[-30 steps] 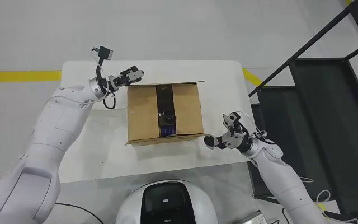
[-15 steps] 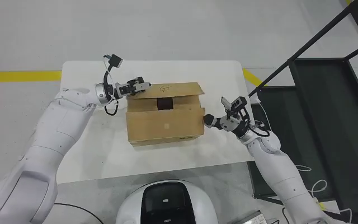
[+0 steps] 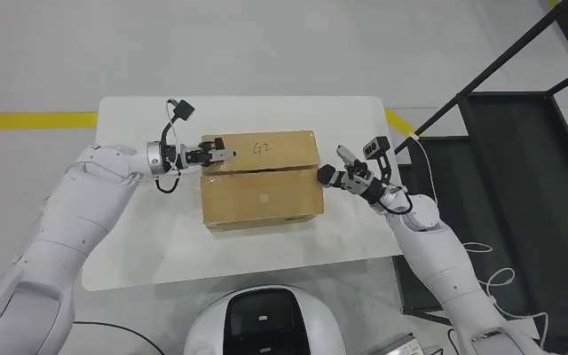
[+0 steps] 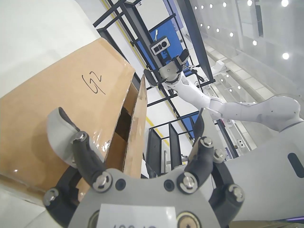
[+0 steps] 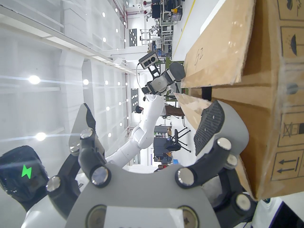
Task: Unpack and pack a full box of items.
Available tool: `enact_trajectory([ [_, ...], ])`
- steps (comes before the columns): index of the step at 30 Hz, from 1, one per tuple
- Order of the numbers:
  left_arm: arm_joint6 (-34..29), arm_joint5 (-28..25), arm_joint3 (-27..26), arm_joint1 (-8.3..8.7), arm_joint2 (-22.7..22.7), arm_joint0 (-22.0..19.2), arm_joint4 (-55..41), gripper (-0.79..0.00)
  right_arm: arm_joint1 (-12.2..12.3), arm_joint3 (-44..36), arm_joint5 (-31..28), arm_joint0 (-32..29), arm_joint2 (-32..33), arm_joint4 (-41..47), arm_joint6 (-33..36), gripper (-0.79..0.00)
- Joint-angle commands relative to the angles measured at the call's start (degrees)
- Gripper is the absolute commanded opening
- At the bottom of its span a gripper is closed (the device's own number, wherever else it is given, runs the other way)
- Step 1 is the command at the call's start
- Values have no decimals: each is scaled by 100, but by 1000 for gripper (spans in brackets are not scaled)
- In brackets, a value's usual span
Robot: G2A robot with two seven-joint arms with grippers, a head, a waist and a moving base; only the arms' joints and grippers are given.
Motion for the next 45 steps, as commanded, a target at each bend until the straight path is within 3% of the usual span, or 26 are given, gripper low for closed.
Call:
enact_trajectory([
  [1,-23,23,-49,35,30,9,-47,0,-25,6,-55,86,-83,-102,-60,0],
  [7,-122,122,-162,135,117,7,-202,0,-95,316,-139,376,-339,-703,-404,0],
  [19,-233,233,-409,341,302,-33,-321,0,-181,611,99,698,-512,-1036,-676,0],
  [25,-60,61,-458,446,73,81,-1079,0,-186,565,388,774,-531,-1339,-781,0],
  [39,-60,61,-458,446,73,81,-1079,0,-192,359,647,750,-498,-1610,-881,0],
  [45,539,100,-792,535,-240,456,-958,0,-192,359,647,750,-498,-1610,-881,0],
])
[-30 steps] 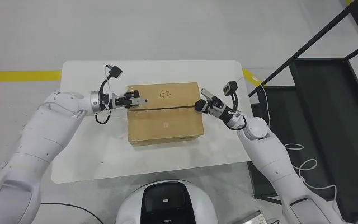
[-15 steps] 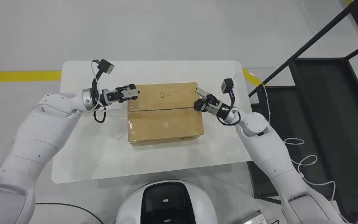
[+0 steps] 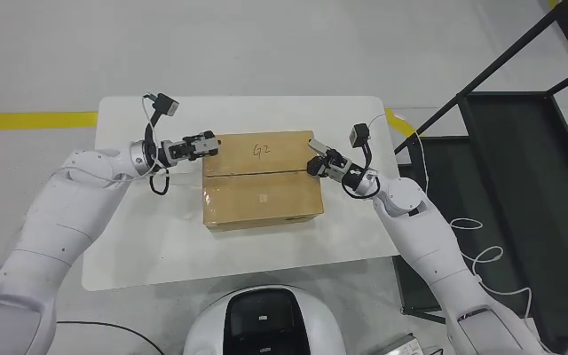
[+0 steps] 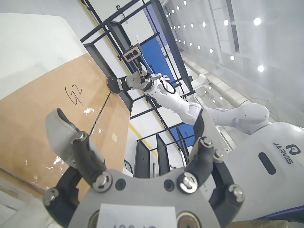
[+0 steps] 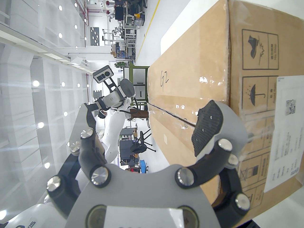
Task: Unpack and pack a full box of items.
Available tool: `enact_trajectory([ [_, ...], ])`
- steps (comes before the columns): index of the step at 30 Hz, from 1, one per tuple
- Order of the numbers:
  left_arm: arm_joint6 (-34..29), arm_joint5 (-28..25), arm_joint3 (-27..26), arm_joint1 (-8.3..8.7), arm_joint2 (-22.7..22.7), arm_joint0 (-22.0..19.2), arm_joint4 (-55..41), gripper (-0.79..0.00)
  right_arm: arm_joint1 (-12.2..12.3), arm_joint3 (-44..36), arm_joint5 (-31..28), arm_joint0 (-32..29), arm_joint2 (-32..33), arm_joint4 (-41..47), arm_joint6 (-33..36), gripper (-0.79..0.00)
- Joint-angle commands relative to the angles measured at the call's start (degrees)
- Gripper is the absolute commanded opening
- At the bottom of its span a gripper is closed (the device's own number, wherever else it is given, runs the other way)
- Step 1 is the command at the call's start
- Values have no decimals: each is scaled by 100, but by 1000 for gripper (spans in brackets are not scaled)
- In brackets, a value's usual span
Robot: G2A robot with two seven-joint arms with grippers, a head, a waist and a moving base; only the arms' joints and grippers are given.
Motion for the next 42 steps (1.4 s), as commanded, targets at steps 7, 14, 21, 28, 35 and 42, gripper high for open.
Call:
enact_trajectory([
  [7,359,254,-706,366,-845,1067,51,0,0,0,0,0,0,-1,0,0],
  [14,506,1046,-1193,698,-1718,2158,-133,0,0,0,0,0,0,-1,0,0],
  [21,326,1661,-1456,859,-2260,2703,-160,0,0,0,0,0,0,-1,0,0],
  [28,328,1663,-1469,865,-2307,2727,-179,0,0,0,0,0,0,-1,0,0],
  [35,328,1663,-1469,865,-2307,2727,-179,0,0,0,0,0,0,-1,0,0],
  [42,574,2073,-1616,823,-2256,3083,-442,0,0,0,0,0,0,-1,0,0],
])
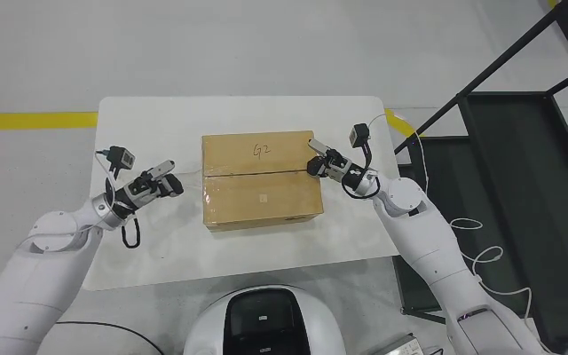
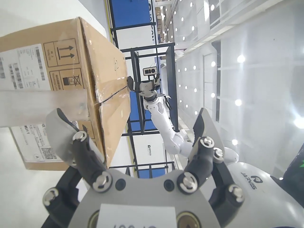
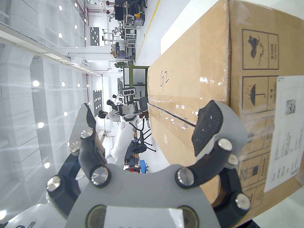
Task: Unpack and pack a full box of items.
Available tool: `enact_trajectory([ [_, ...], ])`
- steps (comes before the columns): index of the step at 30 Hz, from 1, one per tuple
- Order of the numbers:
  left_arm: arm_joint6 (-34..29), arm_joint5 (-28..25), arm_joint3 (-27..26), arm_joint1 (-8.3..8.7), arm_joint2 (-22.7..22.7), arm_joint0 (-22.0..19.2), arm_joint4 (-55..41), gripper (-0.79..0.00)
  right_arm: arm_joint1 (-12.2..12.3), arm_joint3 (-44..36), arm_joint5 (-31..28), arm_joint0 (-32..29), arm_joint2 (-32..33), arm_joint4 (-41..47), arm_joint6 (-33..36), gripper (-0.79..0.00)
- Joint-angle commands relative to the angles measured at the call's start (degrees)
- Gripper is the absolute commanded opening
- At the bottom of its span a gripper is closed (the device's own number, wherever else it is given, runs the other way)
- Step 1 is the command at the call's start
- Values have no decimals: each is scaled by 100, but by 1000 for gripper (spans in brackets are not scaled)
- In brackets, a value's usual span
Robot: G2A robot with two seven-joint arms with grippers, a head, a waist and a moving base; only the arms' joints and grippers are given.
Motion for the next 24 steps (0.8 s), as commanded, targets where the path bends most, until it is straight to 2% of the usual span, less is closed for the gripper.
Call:
enact_trajectory([
  [1,35,77,46,-12,13,185,-96,0,0,0,0,0,0,0,0,0],
  [5,241,119,261,-33,36,444,43,0,0,0,0,0,0,0,0,0],
  [9,548,107,424,-76,54,504,203,0,0,0,0,0,0,0,0,0],
  [17,1123,252,846,-264,223,133,186,0,0,0,0,0,0,0,0,0],
  [24,1067,526,1360,-408,366,-187,96,0,0,0,0,0,0,0,0,0],
])
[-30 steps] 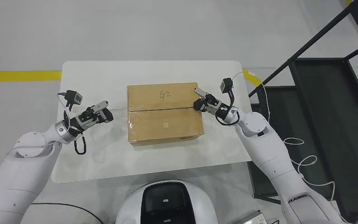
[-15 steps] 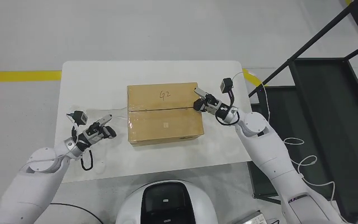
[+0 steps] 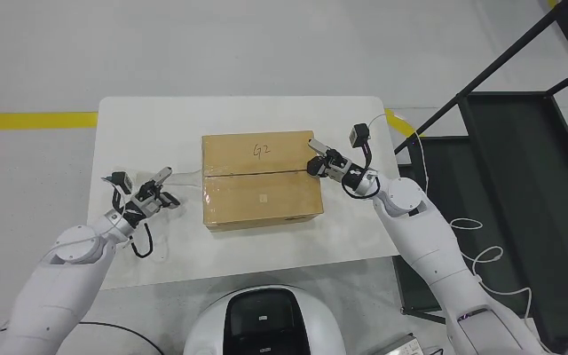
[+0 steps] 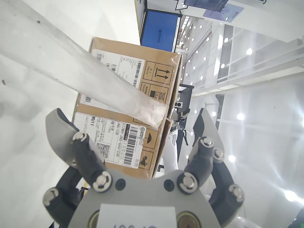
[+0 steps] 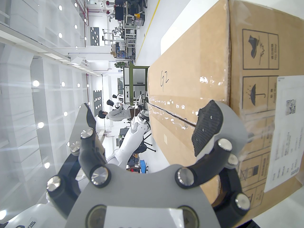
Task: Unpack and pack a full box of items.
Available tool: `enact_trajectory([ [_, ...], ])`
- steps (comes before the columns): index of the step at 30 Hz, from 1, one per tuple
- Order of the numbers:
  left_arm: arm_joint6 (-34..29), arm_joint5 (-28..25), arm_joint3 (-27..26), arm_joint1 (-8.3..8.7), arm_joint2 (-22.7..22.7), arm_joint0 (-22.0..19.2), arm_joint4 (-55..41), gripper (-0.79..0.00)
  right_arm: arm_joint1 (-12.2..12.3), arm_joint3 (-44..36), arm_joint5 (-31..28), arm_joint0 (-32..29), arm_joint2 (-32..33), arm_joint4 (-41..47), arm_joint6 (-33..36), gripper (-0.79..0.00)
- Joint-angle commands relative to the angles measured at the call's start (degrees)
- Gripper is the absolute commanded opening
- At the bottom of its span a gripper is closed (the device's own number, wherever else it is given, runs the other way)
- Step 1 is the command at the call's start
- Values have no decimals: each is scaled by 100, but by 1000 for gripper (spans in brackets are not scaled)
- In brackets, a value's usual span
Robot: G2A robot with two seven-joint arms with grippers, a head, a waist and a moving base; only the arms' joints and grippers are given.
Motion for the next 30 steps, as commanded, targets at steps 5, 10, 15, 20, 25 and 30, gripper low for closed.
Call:
enact_trajectory([
  [5,-106,79,400,-123,71,-255,-174,-443,0,0,0,0,0,0,0,0],
  [10,-152,75,605,-223,141,-360,-282,-785,0,0,0,0,0,0,0,0],
  [15,-64,-141,668,-297,103,-310,-446,-785,0,0,0,0,0,0,0,0],
  [20,95,-565,528,-325,-84,-166,-586,-785,0,0,0,0,0,0,0,0],
  [25,243,-917,44,-302,-342,92,-535,-785,0,0,0,0,0,0,0,0],
  [30,298,-911,-564,-266,-553,260,-236,-785,0,0,0,0,0,0,0,0],
])
